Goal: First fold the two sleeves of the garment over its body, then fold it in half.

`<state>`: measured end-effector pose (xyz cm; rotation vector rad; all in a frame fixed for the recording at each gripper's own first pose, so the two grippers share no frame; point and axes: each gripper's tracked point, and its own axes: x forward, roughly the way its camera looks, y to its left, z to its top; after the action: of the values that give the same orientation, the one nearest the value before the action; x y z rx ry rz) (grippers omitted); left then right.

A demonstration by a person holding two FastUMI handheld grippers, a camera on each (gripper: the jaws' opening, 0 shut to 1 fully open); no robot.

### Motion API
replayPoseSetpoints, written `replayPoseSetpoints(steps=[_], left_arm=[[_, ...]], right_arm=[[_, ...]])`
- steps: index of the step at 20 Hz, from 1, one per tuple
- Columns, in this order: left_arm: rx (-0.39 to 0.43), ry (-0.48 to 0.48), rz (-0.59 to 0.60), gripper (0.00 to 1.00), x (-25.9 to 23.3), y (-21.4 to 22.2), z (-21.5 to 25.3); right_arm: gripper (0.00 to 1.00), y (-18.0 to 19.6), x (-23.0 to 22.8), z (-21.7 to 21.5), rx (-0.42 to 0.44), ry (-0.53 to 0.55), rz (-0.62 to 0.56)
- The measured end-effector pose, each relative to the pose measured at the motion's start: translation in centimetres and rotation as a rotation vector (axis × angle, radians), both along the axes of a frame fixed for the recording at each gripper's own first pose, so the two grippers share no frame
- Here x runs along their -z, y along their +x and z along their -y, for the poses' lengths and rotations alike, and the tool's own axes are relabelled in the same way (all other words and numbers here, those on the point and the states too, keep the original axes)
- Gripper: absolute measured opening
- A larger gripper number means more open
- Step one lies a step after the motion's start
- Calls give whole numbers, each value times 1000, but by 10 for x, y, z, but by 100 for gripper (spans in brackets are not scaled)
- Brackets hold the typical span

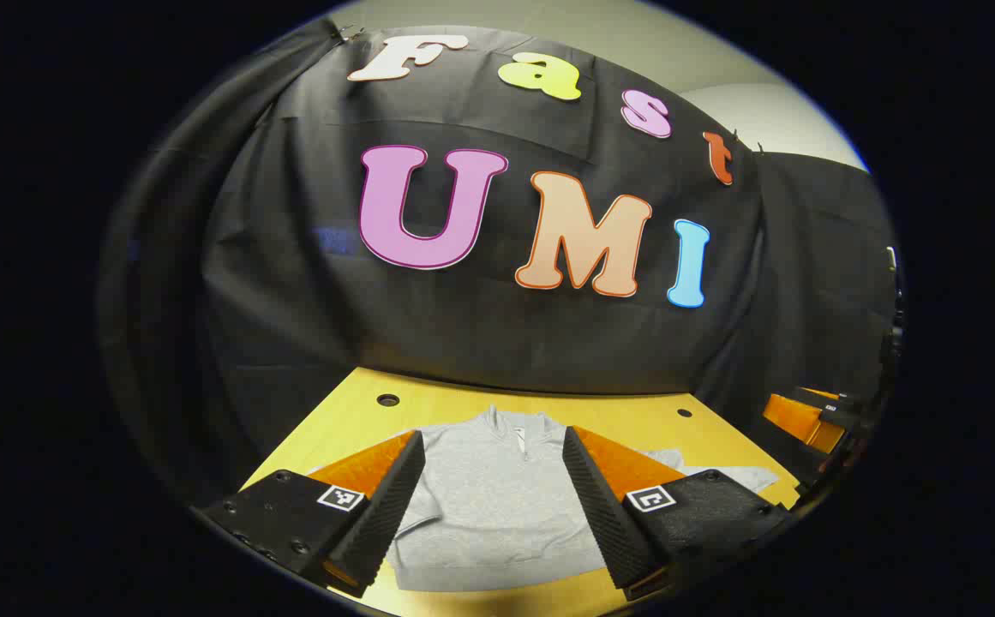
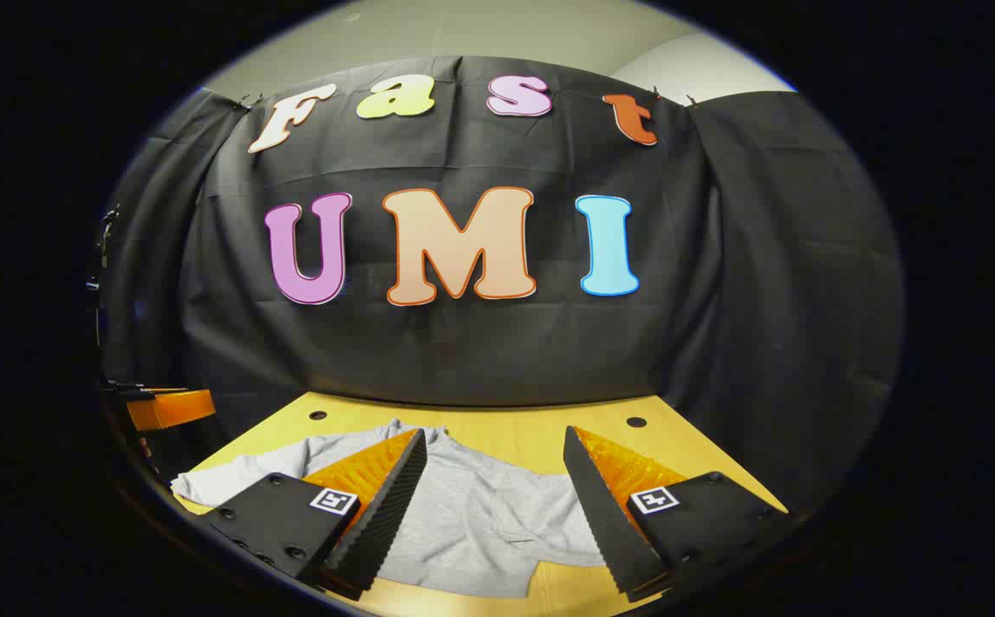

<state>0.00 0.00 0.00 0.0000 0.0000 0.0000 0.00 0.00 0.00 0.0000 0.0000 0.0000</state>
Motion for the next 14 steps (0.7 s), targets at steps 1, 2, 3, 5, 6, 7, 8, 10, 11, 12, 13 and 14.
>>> replayPoseSetpoints(steps=[1,2,3,5,6,7,8,10,11,12,13,14], left_arm=[[8,0,1,95,0,2,4],[18,1,2,95,1,5,8],[29,3,3,95,3,6,13],[51,8,3,95,3,9,22],[60,13,3,95,4,11,25],[71,16,2,95,6,12,30],[84,16,-1,95,6,14,34],[111,21,-7,95,8,17,43],[119,30,-7,95,9,17,46],[128,38,-2,95,8,18,50],[134,39,1,95,7,18,52],[140,38,5,95,6,19,54]], right_arm=[[99,-2,1,4,9,0,-2],[99,-3,3,8,19,1,-5],[99,-4,3,12,27,3,-7],[99,-5,4,19,42,4,-7],[99,-5,4,23,50,2,-8],[99,-6,6,26,56,-1,-8],[99,-6,6,29,61,-4,-10],[99,-6,8,35,72,-10,-15],[99,-6,10,39,79,-13,-17],[99,-6,11,43,85,-15,-18],[99,-6,12,46,89,-13,-18],[99,-6,13,48,92,-11,-18]])
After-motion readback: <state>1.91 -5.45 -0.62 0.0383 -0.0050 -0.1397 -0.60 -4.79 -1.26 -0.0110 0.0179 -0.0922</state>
